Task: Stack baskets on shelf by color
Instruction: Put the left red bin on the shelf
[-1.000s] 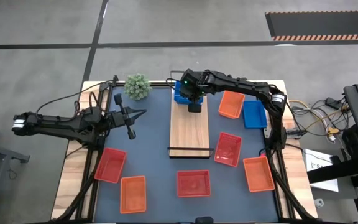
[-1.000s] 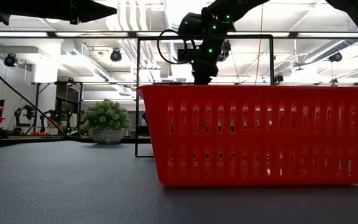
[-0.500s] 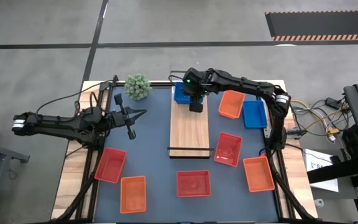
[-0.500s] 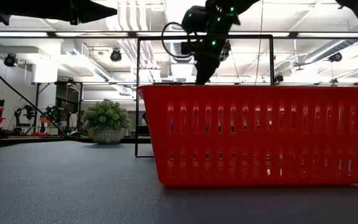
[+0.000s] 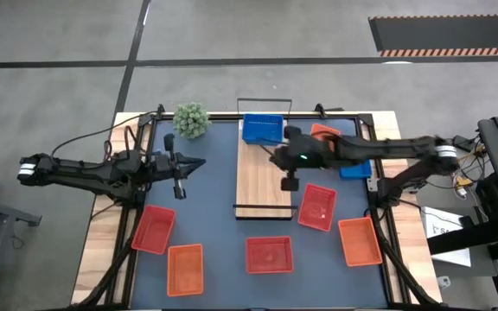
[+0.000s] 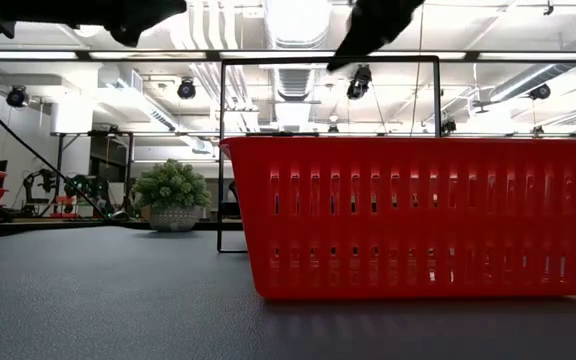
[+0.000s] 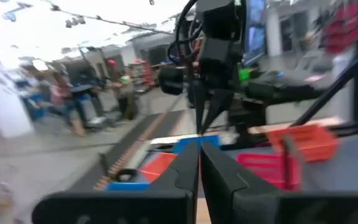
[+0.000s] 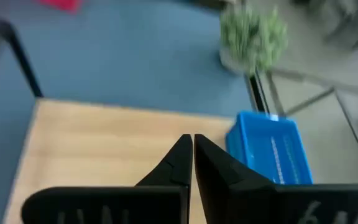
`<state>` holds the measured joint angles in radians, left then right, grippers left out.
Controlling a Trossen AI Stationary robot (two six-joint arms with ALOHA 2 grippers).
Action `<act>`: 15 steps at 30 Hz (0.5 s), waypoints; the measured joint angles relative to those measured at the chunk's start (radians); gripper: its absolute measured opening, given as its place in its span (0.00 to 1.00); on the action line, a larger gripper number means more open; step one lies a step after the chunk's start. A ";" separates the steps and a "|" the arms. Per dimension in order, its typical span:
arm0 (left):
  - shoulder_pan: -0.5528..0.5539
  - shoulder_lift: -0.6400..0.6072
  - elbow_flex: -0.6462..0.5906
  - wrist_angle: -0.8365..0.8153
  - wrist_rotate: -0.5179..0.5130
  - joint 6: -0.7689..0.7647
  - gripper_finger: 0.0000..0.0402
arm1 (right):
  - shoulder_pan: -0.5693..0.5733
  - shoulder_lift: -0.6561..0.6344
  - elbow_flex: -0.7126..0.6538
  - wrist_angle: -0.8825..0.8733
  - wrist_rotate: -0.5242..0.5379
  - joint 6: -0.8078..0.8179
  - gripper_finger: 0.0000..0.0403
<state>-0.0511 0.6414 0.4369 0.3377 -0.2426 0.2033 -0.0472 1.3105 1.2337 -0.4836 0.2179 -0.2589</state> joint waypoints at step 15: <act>-0.188 0.238 0.104 -0.398 -0.136 -1.010 0.00 | 0.023 -0.330 -0.486 0.571 -0.009 -0.130 0.02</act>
<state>-0.2386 0.8795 0.5404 -0.0599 -0.3791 -0.8064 -0.0242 0.9800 0.7476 0.0878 0.2092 -0.3894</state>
